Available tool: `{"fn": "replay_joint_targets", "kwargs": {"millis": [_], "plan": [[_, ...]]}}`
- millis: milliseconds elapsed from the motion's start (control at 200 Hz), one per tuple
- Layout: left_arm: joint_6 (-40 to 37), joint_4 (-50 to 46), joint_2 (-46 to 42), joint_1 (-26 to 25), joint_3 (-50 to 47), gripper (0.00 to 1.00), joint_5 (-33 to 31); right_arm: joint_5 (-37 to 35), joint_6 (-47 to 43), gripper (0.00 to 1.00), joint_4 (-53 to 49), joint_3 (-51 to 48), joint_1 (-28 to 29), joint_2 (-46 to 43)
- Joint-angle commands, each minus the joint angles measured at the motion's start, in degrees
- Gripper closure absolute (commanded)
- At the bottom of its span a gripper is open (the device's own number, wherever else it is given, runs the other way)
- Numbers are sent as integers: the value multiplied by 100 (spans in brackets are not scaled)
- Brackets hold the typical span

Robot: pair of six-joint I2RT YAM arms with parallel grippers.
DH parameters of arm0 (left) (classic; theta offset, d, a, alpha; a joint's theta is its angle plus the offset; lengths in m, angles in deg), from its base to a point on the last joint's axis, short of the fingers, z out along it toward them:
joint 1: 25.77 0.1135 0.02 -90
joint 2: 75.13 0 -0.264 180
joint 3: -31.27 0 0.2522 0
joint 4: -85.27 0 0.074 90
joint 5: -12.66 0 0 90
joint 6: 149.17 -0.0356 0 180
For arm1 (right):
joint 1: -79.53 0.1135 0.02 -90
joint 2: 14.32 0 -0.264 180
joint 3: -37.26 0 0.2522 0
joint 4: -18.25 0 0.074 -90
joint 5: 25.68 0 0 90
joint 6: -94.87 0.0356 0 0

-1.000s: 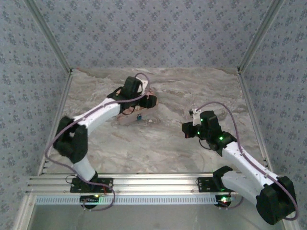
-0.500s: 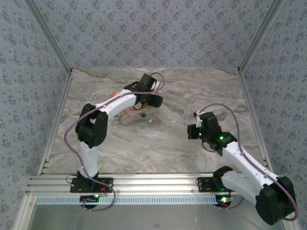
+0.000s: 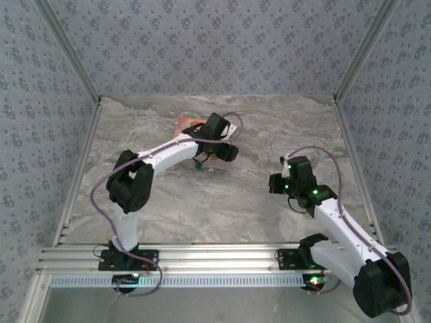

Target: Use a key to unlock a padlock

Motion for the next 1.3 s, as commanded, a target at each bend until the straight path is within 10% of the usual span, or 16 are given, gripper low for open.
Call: {"fn": "replay_joint_targets", "kwargs": {"millis": [0,490,929,1294], "plan": [[144,-206,-121,-51,-218,30,566,171,85,100,66,-67,-51,-53],[413,98,-841,196,-146,15,1150,793,70,100,606,36,7,318],[1414,2857,-3243,1741,-3860,8,1828,1756,118,100,1840,1437,585,2408],[1143,3908,-2943,2279,-4902,13,2476,2170,285,100,2053,3069,778,4469]]}}
